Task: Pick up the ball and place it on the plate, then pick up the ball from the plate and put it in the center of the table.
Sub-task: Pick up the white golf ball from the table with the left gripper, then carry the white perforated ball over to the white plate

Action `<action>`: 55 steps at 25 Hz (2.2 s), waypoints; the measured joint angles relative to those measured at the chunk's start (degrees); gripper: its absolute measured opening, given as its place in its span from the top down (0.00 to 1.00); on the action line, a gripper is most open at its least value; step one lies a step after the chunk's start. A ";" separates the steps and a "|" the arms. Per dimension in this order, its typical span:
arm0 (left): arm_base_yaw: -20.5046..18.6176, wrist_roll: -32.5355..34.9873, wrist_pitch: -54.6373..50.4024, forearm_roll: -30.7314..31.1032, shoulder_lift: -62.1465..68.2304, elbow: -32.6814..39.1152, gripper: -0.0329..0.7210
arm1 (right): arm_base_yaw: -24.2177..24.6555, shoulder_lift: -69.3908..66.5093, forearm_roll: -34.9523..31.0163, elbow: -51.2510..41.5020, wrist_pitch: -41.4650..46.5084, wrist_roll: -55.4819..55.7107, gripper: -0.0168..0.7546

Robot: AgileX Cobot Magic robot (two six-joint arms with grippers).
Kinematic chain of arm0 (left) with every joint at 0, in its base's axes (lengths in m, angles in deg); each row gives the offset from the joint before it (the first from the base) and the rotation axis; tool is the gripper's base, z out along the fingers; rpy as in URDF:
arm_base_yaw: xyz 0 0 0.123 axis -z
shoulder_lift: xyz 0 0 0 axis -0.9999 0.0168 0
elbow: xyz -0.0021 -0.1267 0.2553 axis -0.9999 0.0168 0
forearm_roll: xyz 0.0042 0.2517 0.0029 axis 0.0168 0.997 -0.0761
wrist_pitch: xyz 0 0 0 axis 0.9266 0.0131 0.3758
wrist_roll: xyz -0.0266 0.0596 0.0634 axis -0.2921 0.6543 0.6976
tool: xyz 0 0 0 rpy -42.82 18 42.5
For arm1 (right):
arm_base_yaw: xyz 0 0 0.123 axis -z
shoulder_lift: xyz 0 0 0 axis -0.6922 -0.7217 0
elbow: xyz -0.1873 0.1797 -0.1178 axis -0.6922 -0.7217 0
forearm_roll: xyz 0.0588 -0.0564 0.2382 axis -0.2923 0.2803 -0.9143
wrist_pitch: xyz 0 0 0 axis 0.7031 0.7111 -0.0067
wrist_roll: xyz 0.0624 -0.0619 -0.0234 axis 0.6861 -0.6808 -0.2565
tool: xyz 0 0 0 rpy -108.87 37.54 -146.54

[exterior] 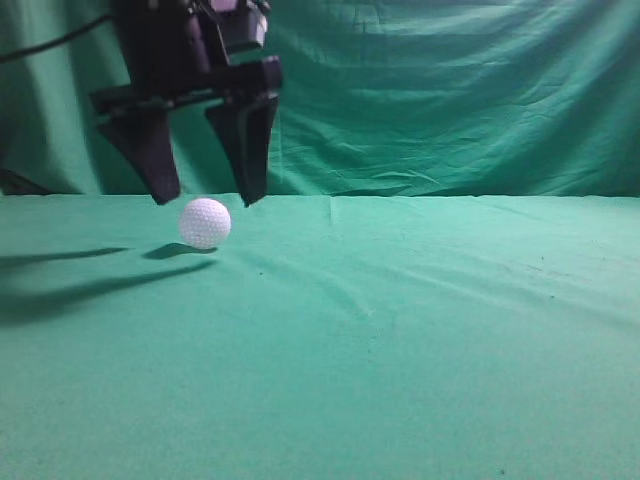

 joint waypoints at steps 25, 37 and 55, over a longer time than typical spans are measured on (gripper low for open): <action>0.09 -0.53 -6.57 8.75 4.32 -4.23 0.56 | 0.00 0.00 0.00 0.00 0.00 0.00 0.98; -16.36 -3.74 -12.38 6.74 -13.26 -1.98 0.56 | 0.00 0.00 0.00 0.00 0.00 0.00 0.98; -33.87 -3.99 3.51 11.90 -18.01 21.64 0.56 | 0.00 0.00 0.00 0.00 0.00 0.00 0.98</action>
